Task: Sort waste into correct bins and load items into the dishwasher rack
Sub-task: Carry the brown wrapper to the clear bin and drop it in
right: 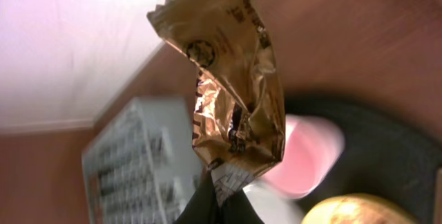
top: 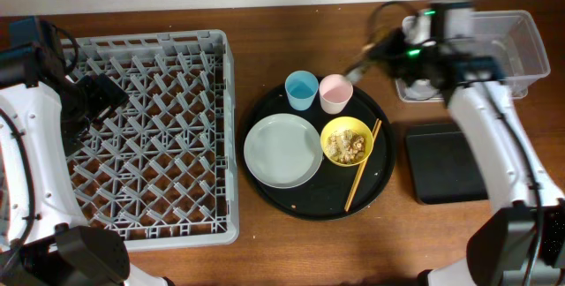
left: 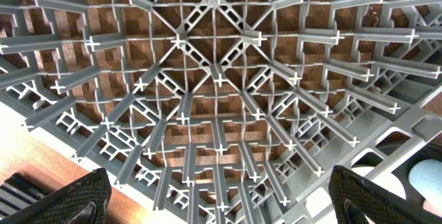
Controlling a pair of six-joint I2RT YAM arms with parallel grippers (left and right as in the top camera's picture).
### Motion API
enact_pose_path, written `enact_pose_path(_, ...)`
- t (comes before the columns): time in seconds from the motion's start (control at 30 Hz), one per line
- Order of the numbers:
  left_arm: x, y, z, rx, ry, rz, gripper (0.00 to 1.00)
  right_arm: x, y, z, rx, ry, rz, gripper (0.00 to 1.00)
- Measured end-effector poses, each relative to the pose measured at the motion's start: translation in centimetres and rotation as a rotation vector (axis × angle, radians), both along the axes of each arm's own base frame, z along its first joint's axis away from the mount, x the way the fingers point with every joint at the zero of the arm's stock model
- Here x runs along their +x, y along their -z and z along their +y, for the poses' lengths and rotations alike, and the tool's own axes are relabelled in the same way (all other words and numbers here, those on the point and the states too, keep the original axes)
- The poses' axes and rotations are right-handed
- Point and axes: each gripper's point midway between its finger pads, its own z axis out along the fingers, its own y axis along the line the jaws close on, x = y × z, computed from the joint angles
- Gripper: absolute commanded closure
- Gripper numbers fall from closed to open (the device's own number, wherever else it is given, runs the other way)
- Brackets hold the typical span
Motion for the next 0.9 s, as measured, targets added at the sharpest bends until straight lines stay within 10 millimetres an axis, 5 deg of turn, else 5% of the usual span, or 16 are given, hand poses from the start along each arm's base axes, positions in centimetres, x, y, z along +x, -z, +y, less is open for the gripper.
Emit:
enact_pose_path(0.17,0.0,0.0,0.0,0.0,0.0,0.001,0.01,2.6,0.2,-9.4,-0.052,0.191,-0.072,0.91)
enact_pose_path(0.27,0.0,0.0,0.0,0.0,0.0,0.0,0.01,3.1,3.0,-14.3,-0.144,0.317,-0.025,0.83)
enact_pose_path(0.33,0.0,0.0,0.0,0.0,0.0,0.0,0.01,3.2,4.7,-16.6,-0.191,0.375,0.009,0.61)
enact_pose_path(0.43,0.0,0.0,0.0,0.0,0.0,0.0,0.01,2.8,7.3,-20.0,-0.243,0.443,0.064,0.08)
enact_pose_path(0.47,0.0,0.0,0.0,0.0,0.0,0.0,0.01,2.7,7.8,-20.9,-0.254,0.454,0.076,0.01)
enact_pose_path(0.7,0.0,0.0,0.0,0.0,0.0,0.0,0.01,1.3,7.9,-23.5,-0.23,0.398,0.082,0.01)
enact_pose_path(0.9,0.0,0.0,0.0,0.0,0.0,0.0,0.01,-0.3,2.1,-23.9,-0.136,0.343,0.067,0.01)
